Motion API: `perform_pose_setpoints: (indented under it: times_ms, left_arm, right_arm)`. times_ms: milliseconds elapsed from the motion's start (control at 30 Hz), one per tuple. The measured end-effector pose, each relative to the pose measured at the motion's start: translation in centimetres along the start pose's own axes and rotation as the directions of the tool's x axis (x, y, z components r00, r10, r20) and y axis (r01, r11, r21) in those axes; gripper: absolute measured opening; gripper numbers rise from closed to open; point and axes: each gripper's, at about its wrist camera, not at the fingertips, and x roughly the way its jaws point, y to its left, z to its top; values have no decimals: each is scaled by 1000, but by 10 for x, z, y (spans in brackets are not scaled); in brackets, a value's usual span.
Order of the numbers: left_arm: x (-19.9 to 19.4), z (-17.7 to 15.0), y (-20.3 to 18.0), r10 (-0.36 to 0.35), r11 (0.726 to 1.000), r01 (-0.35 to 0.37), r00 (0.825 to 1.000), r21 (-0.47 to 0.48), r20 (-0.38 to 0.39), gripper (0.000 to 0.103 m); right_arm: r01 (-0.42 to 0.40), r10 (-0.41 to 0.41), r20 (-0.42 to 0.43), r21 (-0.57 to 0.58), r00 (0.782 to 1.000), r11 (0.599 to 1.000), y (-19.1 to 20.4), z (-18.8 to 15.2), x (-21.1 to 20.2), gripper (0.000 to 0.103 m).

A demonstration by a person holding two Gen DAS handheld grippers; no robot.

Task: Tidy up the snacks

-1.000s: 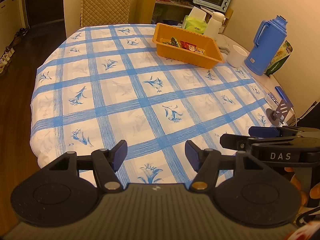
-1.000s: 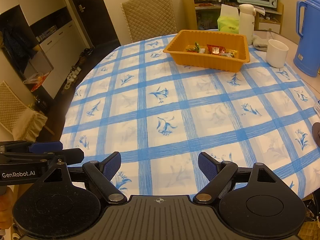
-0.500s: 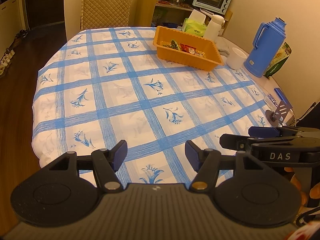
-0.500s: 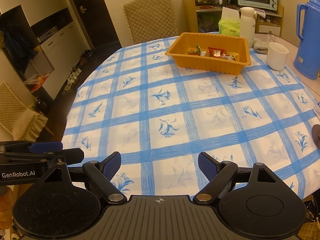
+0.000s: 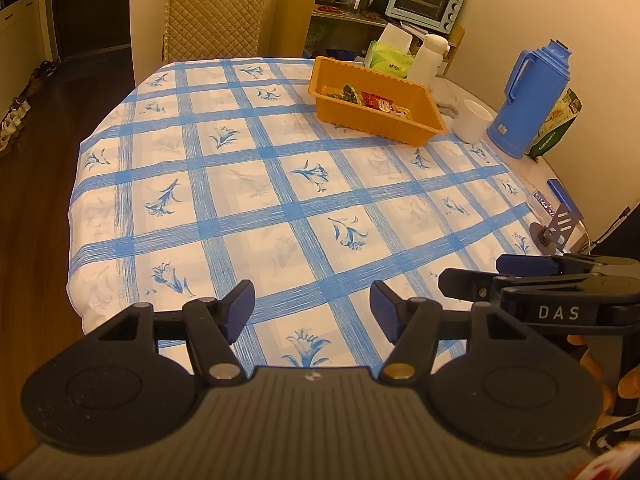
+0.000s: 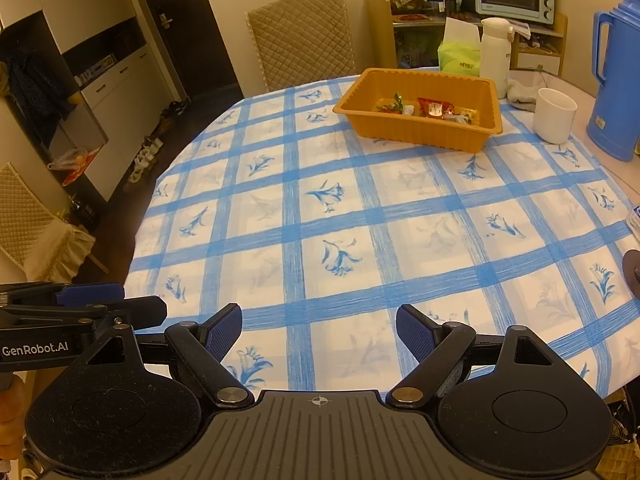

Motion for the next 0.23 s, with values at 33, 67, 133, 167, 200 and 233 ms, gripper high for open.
perform_pose_setpoints:
  times_ms: [33,67,133,167,200,233]
  left_arm:
    - [0,0,0,0,1000,0,1000,0,0,61]
    - [0,1,1,-1,1000,1,1000,-1,1,61]
    - [-1,-1,2,-2,1000,2,1000,-4,4,61]
    - [0,-1,2,-2,1000,2,1000,-4,5,61]
    - [0,-2,3,-2,1000,2,1000,-5,5,61]
    - [0,-2,3,-2,1000,2,1000,-5,3,62]
  right_arm:
    - [1,-1,1,0,1000,1000,0,0,0,84]
    - [1,-1,1,0,1000,1000,0,1,0,84]
    - [1,-1,1,0,1000,1000,1,-1,0,84]
    - [2,-2,1,0,1000,1000,1,0,0,84]
    - [2,-2,1,-1,1000,1000,2,0,-1,84]
    - [4,-4,1,0,1000,1000,2,1,-1,84]
